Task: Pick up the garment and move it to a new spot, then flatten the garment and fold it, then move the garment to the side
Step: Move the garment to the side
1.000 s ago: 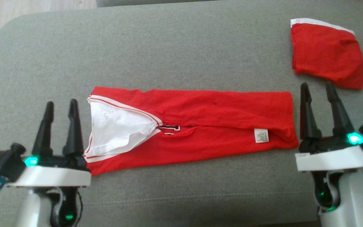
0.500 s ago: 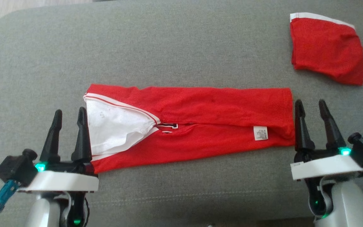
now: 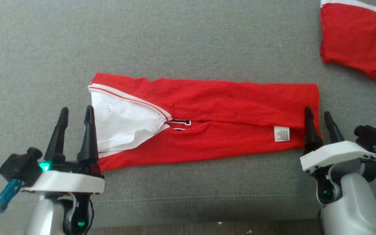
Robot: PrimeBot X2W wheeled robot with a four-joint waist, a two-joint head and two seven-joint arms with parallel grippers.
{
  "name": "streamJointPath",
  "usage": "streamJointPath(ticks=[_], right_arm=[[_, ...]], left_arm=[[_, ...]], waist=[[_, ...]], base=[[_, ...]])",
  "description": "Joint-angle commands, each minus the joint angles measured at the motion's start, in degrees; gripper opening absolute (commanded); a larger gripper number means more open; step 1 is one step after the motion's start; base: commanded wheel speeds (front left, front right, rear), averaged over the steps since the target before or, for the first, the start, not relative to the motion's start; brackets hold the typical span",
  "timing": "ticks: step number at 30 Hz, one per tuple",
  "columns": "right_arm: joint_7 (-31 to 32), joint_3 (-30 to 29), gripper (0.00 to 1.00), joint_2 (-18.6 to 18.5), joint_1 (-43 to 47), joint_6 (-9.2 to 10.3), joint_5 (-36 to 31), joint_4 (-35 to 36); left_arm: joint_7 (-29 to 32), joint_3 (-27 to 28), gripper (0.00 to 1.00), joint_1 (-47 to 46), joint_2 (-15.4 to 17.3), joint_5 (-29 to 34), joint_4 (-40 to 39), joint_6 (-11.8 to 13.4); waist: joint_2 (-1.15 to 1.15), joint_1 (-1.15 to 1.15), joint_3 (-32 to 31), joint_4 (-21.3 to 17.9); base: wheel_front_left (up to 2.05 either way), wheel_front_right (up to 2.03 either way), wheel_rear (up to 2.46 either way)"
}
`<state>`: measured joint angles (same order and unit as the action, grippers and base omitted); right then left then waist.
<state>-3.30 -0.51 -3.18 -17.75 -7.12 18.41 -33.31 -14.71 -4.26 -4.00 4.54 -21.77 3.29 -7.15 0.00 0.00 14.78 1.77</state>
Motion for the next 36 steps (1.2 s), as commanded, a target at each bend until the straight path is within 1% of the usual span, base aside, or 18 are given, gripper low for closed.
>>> streamJointPath(ticks=[1, 7, 12, 13, 14, 18, 24, 30, 36], right_arm=[[0.0, 1.2, 1.0, 0.3, -1.6, -0.36, 0.2, 0.6], [0.6, 1.7, 1.0, 0.3, -2.9, -0.36, 1.3, -4.7], [1.6, 6.0, 1.0, 0.3, -3.2, -0.36, 3.5, -6.7], [1.8, 6.5, 0.47, 0.3, -3.2, -0.36, 3.8, -7.0], [1.8, 7.0, 0.0, 0.3, -3.2, -0.36, 3.9, -7.2], [1.6, 7.5, 0.0, 0.3, -3.2, -0.36, 2.8, -7.8], [0.5, 4.8, 0.0, -1.2, -3.9, -0.36, -1.1, -7.0], [1.1, 0.4, 0.0, -3.6, -3.3, -0.36, -5.1, -4.1], [3.9, -5.5, 0.0, -7.5, -2.5, -0.36, -9.9, 0.2]], left_arm=[[-0.3, 2.3, 1.0, -2.2, 1.2, -0.1, -1.8, -0.3], [-0.3, 2.8, 1.0, -2.6, 1.1, -0.3, -1.5, -0.3], [-0.3, 3.3, 1.0, -2.9, 1.5, -0.4, -1.2, -0.3], [-0.3, 3.5, 1.0, -2.9, 1.5, -0.5, -1.2, -0.3], [-0.3, 3.7, 1.0, -2.8, 1.5, -0.5, -1.2, -0.3], [-0.3, 4.1, 1.0, -2.3, 1.4, -0.4, -1.0, -0.3], [-0.3, 4.6, 1.0, -1.8, 1.2, -0.3, -1.3, -0.3], [-0.3, 4.6, 1.0, -1.4, 1.1, -0.3, -1.2, -0.3], [-0.3, 4.8, 1.0, -1.1, 1.1, -0.2, -1.4, -0.3]], waist=[[0.0, 0.0, 0.6, 0.4], [0.0, 0.0, 0.9, 1.0], [0.0, 0.0, 0.3, 0.8], [0.0, 0.0, 0.1, 0.7], [0.0, 0.0, -0.2, 0.6], [0.0, 0.0, -1.3, 0.3], [0.0, 0.0, -1.6, 0.0], [0.0, 0.0, -1.9, -0.1], [0.0, 0.0, -1.9, -0.4]], base=[[0.0, 0.0, 0.0], [0.0, 0.0, 0.0], [0.0, 0.0, 0.0], [0.0, 0.0, 0.0], [0.0, 0.0, 0.0], [0.0, 0.0, 0.0], [0.0, 0.0, 0.0], [0.0, 0.0, 0.0], [0.0, 0.0, 0.0]])
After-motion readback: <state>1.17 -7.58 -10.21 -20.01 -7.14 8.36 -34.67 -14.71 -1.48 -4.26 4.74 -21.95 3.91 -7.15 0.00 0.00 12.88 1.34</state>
